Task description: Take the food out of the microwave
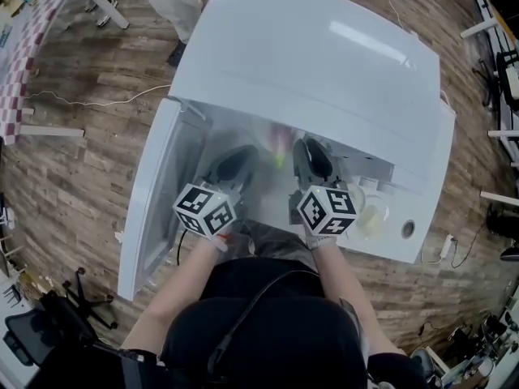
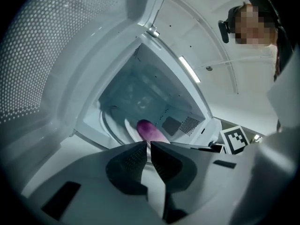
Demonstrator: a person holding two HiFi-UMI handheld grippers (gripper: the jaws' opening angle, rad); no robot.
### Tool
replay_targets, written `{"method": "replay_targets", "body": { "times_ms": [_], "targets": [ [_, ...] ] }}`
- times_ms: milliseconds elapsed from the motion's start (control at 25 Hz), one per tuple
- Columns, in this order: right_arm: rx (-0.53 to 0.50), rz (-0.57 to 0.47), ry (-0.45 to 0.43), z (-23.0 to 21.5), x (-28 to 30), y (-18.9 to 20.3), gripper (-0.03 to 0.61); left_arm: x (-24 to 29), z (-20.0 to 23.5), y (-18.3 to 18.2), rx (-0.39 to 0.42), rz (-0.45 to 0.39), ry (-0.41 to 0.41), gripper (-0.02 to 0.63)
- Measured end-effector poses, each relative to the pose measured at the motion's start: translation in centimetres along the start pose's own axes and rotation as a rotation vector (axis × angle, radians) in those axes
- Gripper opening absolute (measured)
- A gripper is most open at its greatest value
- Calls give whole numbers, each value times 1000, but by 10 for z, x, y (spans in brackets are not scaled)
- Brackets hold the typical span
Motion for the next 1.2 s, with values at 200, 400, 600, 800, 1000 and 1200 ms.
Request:
{"method": "replay_targets", "body": {
  "times_ms": [200,400,600,800,1000,1200],
  "targets": [
    [4,27,6,-2,11,-2,121,3,1,3,-19,4,-6,12],
    [3,44,13,-2,18,-3,144,5,2,6,-33,7,-9,12],
    [-8,60,15,0,24,-5,144,6,3,11,-86,2,-7,12],
    [-26,72,49,0,25,-6,130,7,6,14,-127,5,-2,14],
    [-12,74,40,0,25,-5,120,9,9,20,-249,-17,10,14],
    [-4,84,27,2,25,-5,107,9,9,23,-340,-36,23,27]
  ]
}}
Point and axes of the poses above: the fingertips, and each gripper's own axes: x forward along the fingers, z to its left, y out of its underside, the point moved 9 cm from there along -x, backward along the fingers, and after that the axes turned 12 degrees about x, right-handed, at the moved point
